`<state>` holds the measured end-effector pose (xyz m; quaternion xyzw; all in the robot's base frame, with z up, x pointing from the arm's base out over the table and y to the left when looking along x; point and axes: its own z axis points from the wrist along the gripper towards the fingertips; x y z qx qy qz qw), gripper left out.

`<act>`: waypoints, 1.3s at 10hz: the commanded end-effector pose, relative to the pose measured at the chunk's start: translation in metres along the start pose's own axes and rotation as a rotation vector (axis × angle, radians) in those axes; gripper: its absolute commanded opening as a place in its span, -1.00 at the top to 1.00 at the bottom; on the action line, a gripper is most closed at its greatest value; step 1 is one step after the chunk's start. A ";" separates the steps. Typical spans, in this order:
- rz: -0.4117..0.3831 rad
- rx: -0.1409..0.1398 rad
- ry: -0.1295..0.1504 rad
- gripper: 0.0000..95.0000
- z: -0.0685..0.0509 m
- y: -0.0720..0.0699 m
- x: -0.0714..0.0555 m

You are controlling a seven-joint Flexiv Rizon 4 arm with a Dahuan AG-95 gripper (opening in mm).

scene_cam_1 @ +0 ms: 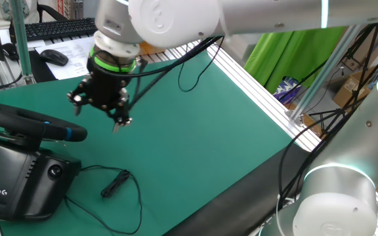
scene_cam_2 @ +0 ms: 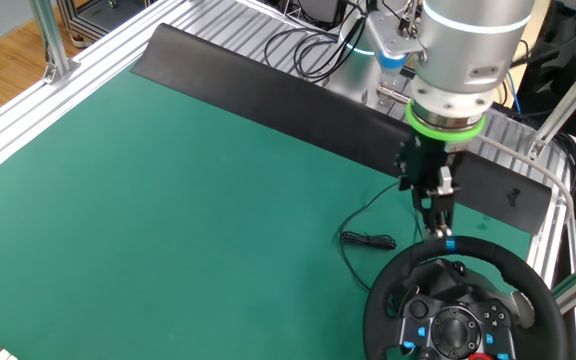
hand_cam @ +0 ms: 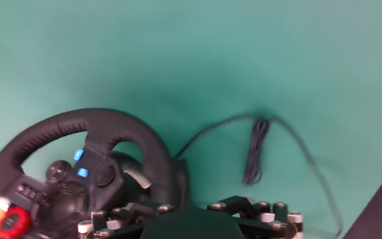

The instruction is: Rotate the steering wheel 90 degrees counterclockwise

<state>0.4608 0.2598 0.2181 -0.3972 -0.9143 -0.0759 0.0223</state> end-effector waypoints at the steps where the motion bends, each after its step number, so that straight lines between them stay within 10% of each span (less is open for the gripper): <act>1: -0.274 0.086 -0.044 -0.60 -0.005 -0.017 -0.015; 3: -0.425 0.177 -0.094 -0.60 -0.006 -0.025 -0.020; 4: -0.474 0.183 -0.088 -0.20 -0.007 -0.035 -0.027; 5: -0.508 0.181 -0.086 -0.20 -0.005 -0.044 -0.033; 7: -0.572 0.174 -0.083 1.00 0.000 -0.064 -0.045; 13: -0.607 0.169 -0.064 1.00 0.004 -0.081 -0.054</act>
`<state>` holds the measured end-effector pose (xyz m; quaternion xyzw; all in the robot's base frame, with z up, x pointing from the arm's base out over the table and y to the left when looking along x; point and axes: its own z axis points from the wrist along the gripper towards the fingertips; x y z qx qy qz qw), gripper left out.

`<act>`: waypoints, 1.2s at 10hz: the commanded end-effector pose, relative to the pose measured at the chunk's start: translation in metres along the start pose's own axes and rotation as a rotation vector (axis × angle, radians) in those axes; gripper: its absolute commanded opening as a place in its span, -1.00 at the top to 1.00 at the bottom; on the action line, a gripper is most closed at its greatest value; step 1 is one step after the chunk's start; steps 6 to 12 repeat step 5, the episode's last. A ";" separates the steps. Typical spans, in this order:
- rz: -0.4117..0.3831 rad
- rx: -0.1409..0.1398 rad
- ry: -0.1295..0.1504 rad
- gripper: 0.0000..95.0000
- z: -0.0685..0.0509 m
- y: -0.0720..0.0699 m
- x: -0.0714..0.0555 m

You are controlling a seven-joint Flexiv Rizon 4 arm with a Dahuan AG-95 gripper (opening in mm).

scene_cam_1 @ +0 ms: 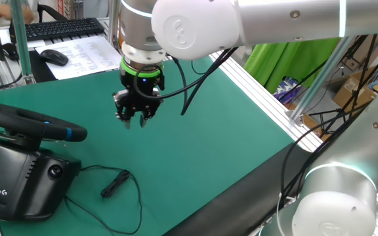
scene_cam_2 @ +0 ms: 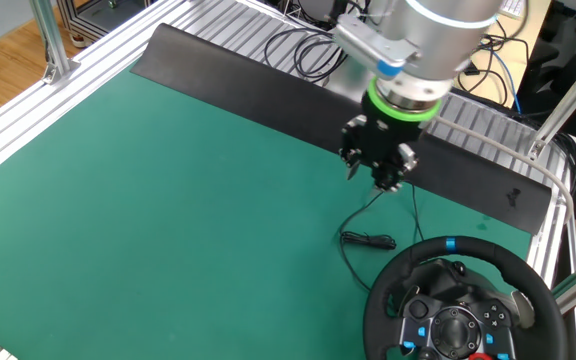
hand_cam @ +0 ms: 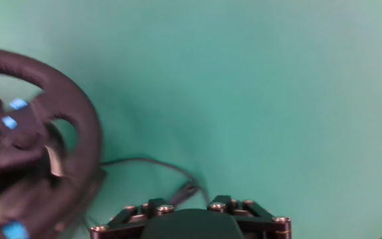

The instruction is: Rotate the steering wheel 90 degrees counterclockwise

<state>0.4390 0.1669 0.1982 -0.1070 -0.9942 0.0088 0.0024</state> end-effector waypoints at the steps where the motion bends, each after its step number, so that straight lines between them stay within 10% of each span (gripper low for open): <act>1: -0.007 0.003 0.000 1.00 0.000 0.000 0.000; 12: 0.000 0.004 -0.002 1.00 0.000 -0.001 0.000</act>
